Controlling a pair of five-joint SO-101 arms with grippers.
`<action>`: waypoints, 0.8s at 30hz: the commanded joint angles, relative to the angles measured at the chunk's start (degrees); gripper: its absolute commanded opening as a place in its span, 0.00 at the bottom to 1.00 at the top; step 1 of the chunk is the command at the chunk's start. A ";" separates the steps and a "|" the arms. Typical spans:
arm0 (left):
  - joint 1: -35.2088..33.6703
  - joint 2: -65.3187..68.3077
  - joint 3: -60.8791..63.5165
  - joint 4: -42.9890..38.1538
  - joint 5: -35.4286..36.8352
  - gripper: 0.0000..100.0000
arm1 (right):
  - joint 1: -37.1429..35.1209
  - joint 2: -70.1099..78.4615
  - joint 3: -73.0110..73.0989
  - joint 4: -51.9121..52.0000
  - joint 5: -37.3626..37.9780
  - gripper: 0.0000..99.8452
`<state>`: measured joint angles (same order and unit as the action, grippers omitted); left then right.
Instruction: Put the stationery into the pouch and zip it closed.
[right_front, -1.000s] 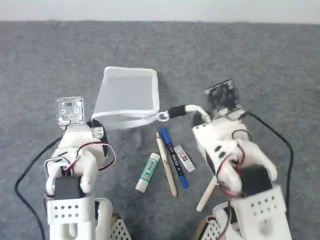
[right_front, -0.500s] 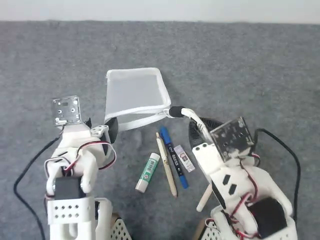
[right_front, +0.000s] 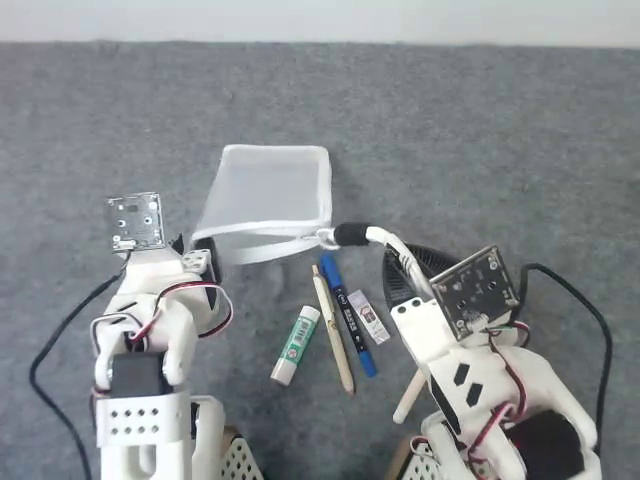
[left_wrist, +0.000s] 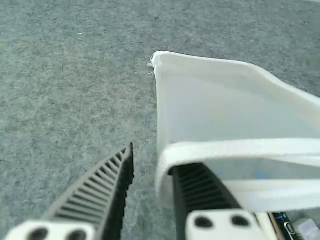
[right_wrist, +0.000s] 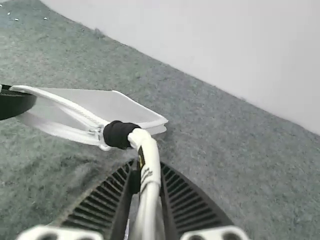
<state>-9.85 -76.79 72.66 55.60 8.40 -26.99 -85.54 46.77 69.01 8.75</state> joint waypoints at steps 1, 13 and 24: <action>1.32 -0.35 -0.75 -1.23 -2.29 0.01 | -0.13 -0.84 -3.52 0.13 0.62 0.01; 2.46 -0.35 -3.82 5.98 -4.92 0.01 | 4.18 -0.13 -3.52 2.51 1.76 0.19; 2.20 -0.35 -4.79 7.12 -4.92 0.01 | 10.59 20.35 -11.25 11.91 4.57 0.18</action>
<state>-7.38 -76.79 72.13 62.02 4.09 -18.11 -71.56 40.53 77.80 12.70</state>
